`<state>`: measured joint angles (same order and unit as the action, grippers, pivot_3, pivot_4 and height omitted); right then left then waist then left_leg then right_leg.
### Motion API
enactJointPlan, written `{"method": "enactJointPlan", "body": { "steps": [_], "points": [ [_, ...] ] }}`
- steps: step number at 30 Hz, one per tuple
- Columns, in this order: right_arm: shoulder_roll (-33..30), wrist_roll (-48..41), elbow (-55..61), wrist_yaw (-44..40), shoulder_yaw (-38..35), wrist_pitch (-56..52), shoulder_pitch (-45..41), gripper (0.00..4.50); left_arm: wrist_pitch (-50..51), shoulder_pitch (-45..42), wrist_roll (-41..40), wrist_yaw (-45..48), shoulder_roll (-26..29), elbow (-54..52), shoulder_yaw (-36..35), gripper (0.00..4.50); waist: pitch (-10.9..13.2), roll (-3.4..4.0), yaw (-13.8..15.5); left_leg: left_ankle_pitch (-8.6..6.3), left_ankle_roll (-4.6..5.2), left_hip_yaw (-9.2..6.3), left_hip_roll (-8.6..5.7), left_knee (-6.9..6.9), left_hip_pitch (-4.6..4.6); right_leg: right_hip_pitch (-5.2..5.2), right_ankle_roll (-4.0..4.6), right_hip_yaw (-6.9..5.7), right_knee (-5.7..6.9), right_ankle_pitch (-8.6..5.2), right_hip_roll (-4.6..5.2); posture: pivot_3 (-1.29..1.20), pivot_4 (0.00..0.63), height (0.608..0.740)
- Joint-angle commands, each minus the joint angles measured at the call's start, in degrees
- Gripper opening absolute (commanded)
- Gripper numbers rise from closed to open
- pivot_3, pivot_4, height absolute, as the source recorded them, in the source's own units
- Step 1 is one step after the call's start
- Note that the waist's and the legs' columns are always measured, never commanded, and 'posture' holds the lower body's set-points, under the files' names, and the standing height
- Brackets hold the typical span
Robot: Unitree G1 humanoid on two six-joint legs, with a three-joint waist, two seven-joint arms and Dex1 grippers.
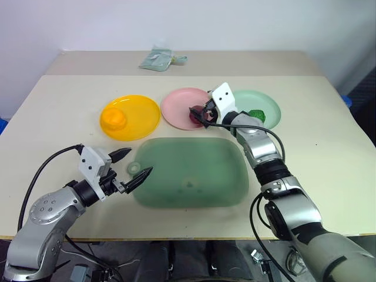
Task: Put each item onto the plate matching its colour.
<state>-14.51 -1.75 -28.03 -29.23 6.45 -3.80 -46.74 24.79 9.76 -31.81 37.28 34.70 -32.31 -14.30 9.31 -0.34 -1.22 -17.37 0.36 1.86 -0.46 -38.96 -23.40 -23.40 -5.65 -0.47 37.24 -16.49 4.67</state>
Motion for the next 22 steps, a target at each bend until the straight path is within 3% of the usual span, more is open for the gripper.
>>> {"method": "enactJointPlan", "body": {
  "steps": [1, 4, 10, 15, 22],
  "points": [
    [-8.41, -6.69, 16.58, -11.15, -3.65, -0.02, 9.62, 4.47, -2.58, 1.72, 1.24, -0.5, 0.36, 0.77, -4.72, 4.5, 0.0, -0.01, 0.69, -0.01, 0.02, -0.04, 0.0, 0.0, 0.0, 0.03, 0.0, -0.01, -0.01, 0.0, 0.0, 0.0, 0.15, 0.74],
    [-17.44, -14.4, 25.86, -19.8, -8.4, -7.32, 19.3, 4.47, -4.7, 1.98, 2.92, -1.06, 0.7, 4.46, -7.66, 4.5, 0.01, 0.02, 0.81, -0.22, 0.38, -0.1, -0.04, -0.02, -0.01, 0.17, 0.0, -0.01, -0.16, 0.0, 0.06, 0.0, 0.15, 0.74],
    [-28.4, -20.22, 28.75, -24.26, -19.16, -12.34, 32.43, 4.47, -8.34, 4.25, 3.82, 2.48, 2.21, 9.93, -11.93, 4.5, 0.01, 0.08, -0.04, -0.26, 0.44, -0.08, 0.04, 0.03, 0.15, 0.23, 0.02, 0.01, -0.13, -0.01, 0.07, 0.0, 0.15, 0.74],
    [-31.12, -21.03, 29.06, -25.36, -22.41, -12.65, 37.19, 4.47, -9.0, 4.97, 3.65, 3.55, 2.17, 11.01, -12.73, 4.5, 0.01, 0.08, 0.26, -0.25, 0.41, -0.08, 0.08, 0.06, 0.19, 0.25, 0.03, 0.01, -0.12, -0.02, 0.06, 0.0, 0.15, 0.74],
    [-31.6, -21.56, 28.57, -25.84, -23.14, -13.22, 37.17, 4.47, -7.85, 5.45, 3.1, 2.53, 1.26, 9.25, -12.65, 4.5, 0.01, 0.08, 0.47, -0.25, 0.41, -0.07, 0.08, 0.05, 0.18, 0.26, 0.03, 0.01, -0.13, -0.02, 0.08, 0.0, 0.15, 0.74]
  ]
}}
